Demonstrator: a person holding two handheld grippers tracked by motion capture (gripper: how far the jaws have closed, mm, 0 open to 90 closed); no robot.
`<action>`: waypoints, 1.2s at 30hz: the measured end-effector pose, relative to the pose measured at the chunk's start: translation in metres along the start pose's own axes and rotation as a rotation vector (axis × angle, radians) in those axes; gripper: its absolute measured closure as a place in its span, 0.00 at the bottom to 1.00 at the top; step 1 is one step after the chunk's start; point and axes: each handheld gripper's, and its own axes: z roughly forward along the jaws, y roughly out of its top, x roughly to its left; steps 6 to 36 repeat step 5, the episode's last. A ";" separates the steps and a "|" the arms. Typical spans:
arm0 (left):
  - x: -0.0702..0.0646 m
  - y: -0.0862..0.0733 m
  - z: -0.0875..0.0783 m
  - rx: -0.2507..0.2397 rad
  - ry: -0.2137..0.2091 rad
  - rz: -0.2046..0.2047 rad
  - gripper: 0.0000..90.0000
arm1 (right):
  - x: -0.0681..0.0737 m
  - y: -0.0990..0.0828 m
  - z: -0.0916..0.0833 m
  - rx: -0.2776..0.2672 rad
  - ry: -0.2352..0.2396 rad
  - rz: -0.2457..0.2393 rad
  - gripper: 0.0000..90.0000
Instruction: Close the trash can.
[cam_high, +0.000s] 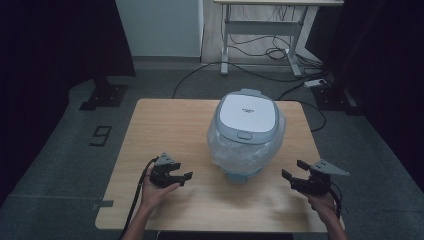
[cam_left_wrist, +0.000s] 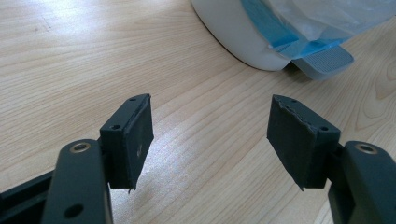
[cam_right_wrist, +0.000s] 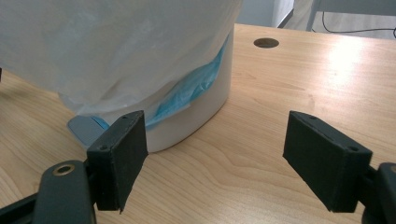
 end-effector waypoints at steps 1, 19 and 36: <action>0.000 0.000 0.000 -0.001 0.000 0.000 0.35 | 0.000 -0.001 0.000 0.002 0.000 0.002 0.24; 0.000 0.000 0.000 -0.001 0.003 -0.001 0.35 | -0.001 -0.002 0.001 0.002 0.002 0.005 0.24; 0.000 0.000 0.000 -0.001 0.003 -0.001 0.35 | -0.001 -0.002 0.001 0.002 0.002 0.005 0.24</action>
